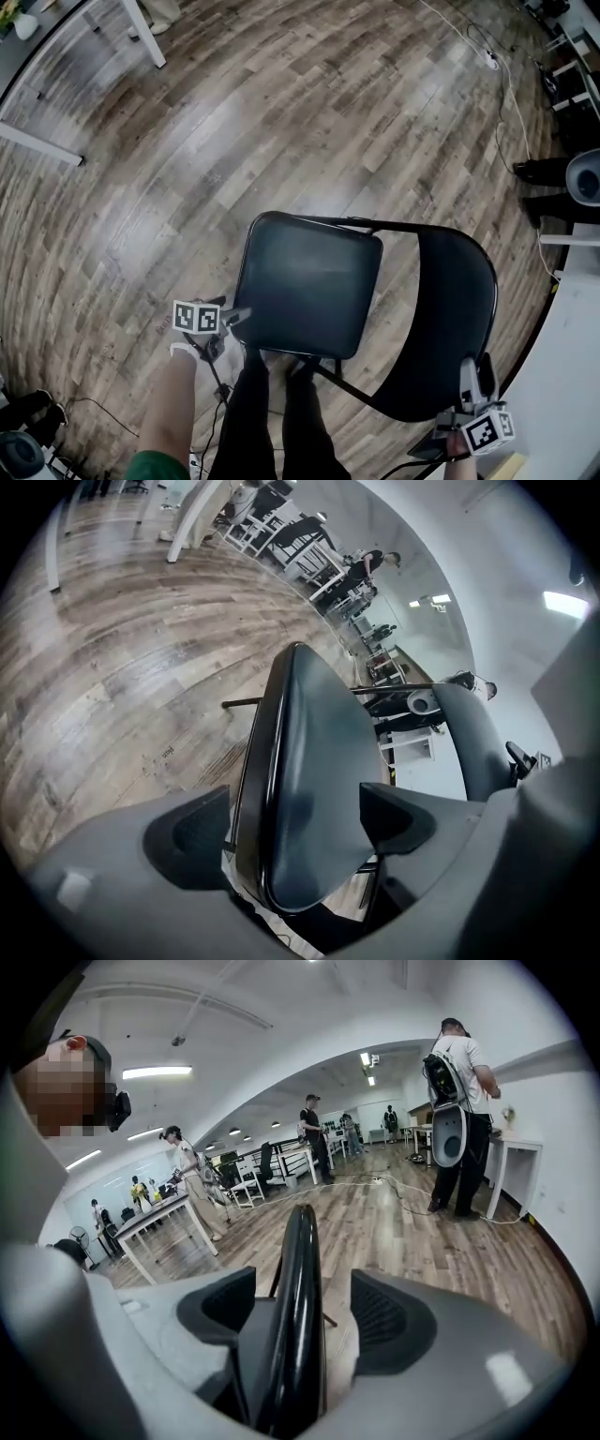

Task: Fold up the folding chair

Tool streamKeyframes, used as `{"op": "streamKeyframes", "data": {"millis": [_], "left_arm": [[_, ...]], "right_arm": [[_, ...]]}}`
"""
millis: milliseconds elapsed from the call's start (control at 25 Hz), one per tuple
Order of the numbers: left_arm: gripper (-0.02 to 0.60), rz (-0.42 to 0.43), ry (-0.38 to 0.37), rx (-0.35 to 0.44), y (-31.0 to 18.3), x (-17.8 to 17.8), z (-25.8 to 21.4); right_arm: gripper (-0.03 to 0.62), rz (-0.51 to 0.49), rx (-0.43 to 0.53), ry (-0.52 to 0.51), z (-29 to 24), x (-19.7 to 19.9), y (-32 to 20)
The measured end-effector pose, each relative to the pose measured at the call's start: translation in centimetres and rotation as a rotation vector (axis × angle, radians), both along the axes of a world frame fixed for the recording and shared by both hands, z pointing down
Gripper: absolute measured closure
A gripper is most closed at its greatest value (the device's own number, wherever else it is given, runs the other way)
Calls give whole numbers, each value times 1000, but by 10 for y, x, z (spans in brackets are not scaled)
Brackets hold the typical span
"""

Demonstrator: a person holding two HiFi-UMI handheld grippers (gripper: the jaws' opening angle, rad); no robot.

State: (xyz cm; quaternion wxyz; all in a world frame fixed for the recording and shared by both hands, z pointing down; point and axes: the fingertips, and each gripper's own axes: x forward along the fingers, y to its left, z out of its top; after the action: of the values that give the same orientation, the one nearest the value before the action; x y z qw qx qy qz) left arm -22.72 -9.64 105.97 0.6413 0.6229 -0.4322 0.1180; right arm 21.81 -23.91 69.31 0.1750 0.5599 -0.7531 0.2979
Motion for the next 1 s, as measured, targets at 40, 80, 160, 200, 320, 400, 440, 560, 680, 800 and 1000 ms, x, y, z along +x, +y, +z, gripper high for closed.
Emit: {"op": "streamKeyframes", "data": {"millis": [40, 80, 160, 200, 320, 400, 440, 560, 680, 800, 1000], "left_arm": [[161, -3, 8, -7, 2, 2, 7], [158, -5, 18, -9, 2, 5, 15], [155, -8, 50, -10, 1, 8, 28], [155, -11, 76, -12, 0, 10, 33], [155, -38, 166, -13, -5, 15, 38], [156, -70, 209, -25, -7, 14, 41], [158, -89, 227, -36, -7, 13, 44], [161, -87, 237, -62, -7, 16, 52], [163, -57, 219, -77, -8, 19, 56], [161, -64, 235, -83, -7, 23, 56], [163, -63, 272, -66, -7, 24, 56]], "right_arm": [[286, -4, -13, -9, 2, 0, 0], [286, -9, -23, -20, 5, 0, 1], [285, -36, -52, -29, 11, -6, 3], [286, -53, -76, -29, 16, -10, 5], [286, -104, -175, -41, 32, -20, 13], [285, -133, -235, -43, 40, -25, 16], [286, -146, -255, -40, 42, -26, 17], [381, -169, -284, -41, 48, -25, 19], [475, -165, -301, -61, 49, -23, 18], [482, -168, -308, -63, 49, -21, 18], [487, -181, -312, -82, 50, -21, 17]]}}
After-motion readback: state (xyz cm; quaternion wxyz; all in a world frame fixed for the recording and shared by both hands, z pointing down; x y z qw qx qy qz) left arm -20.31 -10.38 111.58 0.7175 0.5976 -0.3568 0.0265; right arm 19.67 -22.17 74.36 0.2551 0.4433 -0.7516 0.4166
